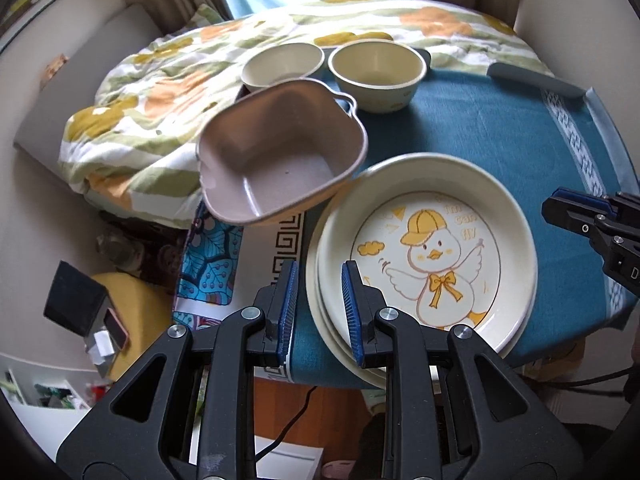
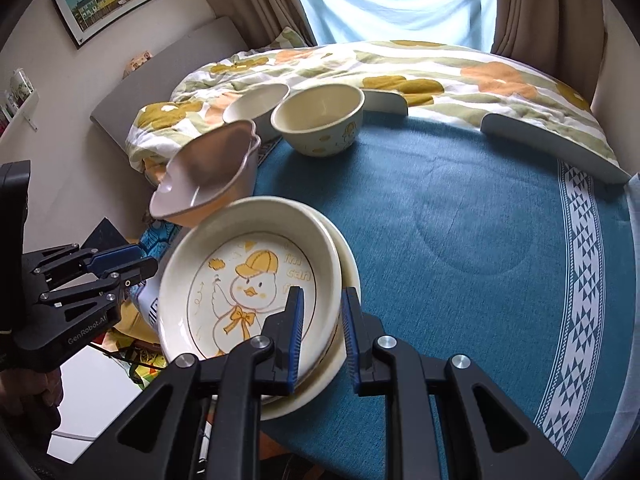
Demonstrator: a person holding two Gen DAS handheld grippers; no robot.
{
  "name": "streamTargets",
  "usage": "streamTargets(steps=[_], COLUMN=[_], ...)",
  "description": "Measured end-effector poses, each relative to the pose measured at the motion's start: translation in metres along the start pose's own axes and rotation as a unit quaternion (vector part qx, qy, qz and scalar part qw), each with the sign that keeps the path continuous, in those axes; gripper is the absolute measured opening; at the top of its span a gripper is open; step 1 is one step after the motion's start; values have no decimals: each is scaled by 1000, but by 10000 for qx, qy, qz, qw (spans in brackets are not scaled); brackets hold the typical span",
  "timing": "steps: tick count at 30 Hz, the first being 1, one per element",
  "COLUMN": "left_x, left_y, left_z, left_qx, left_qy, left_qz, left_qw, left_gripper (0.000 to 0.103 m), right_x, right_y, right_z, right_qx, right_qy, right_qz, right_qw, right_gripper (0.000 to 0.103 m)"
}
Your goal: Organize plates and bowls
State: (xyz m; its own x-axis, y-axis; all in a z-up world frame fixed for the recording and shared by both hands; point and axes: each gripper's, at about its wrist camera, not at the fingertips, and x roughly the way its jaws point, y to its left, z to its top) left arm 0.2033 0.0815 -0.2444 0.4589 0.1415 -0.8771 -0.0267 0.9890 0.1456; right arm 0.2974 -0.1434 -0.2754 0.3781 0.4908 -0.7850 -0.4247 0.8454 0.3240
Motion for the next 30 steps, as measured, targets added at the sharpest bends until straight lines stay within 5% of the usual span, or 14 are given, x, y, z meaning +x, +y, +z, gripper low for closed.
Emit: streamTargets(steps=[1,2,3,4,6,10,17,21,23,26,30], left_x=[-6,-13,-20,-28,-35,-21,30,67,86,108,131], left_y=[7,14,22,30,47,85,136,142,141,142,142], left_z=[3,7,10,12,17,25,33,36,39,45,53], left_qx=[-141,-292,-445,-584,-811,-1417,-2125,-2201,-2160,-2113,-2006], left_qy=[-59,-143,-299,-505,-629,-412,-38,277,464,637,832], left_qz=[-33,-37,-11,-3,-121,-463,-1435,-1912,-2055,-2159,-2219], left_qw=[9999,9995,9986,9970,9946,9880,9665,9562,9534,9511,9506], left_gripper=[42,77,102,103,103,103,102,87,82,71,45], right_x=[-4,-9,-14,-17,-21,-9,48,93,111,136,158], right_y=[0,0,0,2,7,24,44,52,58,64,69], right_z=[7,13,20,28,43,73,106,113,115,117,114], right_qx=[11,5,-21,-61,-189,-598,-387,-221,-249,-254,-216], right_qy=[-41,-113,-197,-275,-406,-186,260,675,839,1120,1331], right_qz=[72,126,173,220,318,36,94,309,285,375,349], right_qw=[10000,9999,9997,9994,9985,9980,9989,9970,9958,9927,9903], right_gripper=[18,21,41,75,99,99,99,99,94,70,51])
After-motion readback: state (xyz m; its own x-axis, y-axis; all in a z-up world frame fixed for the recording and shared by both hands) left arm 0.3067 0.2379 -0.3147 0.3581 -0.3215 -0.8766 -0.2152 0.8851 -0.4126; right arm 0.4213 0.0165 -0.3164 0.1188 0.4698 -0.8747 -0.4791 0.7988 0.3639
